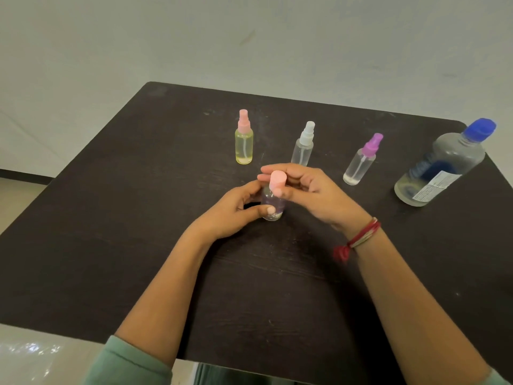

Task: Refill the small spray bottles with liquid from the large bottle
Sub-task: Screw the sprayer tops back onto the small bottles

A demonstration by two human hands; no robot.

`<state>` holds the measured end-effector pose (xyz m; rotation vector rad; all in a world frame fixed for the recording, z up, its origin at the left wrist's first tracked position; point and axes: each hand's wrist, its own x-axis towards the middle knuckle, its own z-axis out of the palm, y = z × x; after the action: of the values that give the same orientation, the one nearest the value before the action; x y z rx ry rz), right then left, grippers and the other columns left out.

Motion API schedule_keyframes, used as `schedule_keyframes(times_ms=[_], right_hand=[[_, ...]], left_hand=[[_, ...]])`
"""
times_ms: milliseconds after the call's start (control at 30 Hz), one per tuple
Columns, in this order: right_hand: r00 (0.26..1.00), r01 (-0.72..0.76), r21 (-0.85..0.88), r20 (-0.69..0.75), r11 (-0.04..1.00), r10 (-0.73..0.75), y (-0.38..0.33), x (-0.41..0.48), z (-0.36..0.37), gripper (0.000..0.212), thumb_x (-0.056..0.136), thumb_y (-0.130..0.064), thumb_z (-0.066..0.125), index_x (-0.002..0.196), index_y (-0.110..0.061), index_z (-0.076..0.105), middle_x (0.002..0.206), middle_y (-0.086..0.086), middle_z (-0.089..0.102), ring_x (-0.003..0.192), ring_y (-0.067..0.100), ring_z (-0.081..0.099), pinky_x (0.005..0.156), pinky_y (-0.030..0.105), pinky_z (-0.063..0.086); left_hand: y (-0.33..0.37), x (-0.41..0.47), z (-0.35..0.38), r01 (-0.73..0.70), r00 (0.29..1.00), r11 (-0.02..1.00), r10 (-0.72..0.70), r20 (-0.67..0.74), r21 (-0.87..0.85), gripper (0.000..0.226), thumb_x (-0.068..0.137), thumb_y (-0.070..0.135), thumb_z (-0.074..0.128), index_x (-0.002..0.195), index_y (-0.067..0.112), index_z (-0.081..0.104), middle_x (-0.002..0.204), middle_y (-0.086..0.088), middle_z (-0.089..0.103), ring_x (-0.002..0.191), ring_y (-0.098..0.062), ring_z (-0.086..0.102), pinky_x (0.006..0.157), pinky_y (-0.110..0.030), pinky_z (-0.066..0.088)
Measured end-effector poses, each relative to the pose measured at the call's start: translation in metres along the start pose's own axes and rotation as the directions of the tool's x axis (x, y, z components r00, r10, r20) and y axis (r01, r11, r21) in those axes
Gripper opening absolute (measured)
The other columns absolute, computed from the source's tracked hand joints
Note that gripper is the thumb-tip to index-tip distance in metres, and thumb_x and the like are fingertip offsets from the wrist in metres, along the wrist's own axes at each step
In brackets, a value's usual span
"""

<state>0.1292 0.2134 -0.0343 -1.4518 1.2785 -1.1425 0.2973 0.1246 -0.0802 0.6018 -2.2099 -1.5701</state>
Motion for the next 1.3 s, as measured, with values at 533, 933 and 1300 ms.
schedule_keyframes(times_ms=[533,933,1300], right_hand=[[0.787,0.021,-0.331,-0.577,0.943,-0.22,0.022,-0.006,0.056,0.025,0.093,-0.019,0.059,0.118,-0.017,0.061,0.096,-0.023,0.062,0.098,-0.009,0.057,0.116,0.03,0.024],[0.81,0.084,0.109,-0.586,0.99,-0.004,0.04,-0.011,0.034,0.079,0.077,-0.052,0.061,0.144,-0.034,0.024,0.133,0.005,0.053,0.115,0.012,0.059,0.092,0.025,0.049],[0.836,0.032,-0.011,-0.548,0.999,-0.033,0.042,-0.009,0.041,0.078,0.081,-0.042,0.062,0.147,-0.025,0.023,0.093,-0.003,0.067,0.093,0.008,0.064,0.087,0.022,0.048]], left_hand=[[0.003,-0.005,0.008,-0.054,0.995,0.994,0.062,-0.084,0.091,0.038,0.094,0.016,0.059,0.13,0.025,0.048,0.118,0.013,0.062,0.112,-0.003,0.06,0.097,-0.025,0.048],[-0.006,-0.014,-0.016,0.094,0.911,0.993,-0.056,-0.41,0.072,0.037,0.084,0.026,0.073,0.116,0.031,0.055,0.111,0.017,0.066,0.106,0.0,0.062,0.097,-0.025,0.048],[-0.016,0.0,-0.041,0.24,0.59,0.969,-0.09,-0.802,0.067,0.037,0.085,0.034,0.071,0.116,0.02,0.056,0.105,0.013,0.062,0.096,-0.005,0.061,0.082,-0.019,0.045]])
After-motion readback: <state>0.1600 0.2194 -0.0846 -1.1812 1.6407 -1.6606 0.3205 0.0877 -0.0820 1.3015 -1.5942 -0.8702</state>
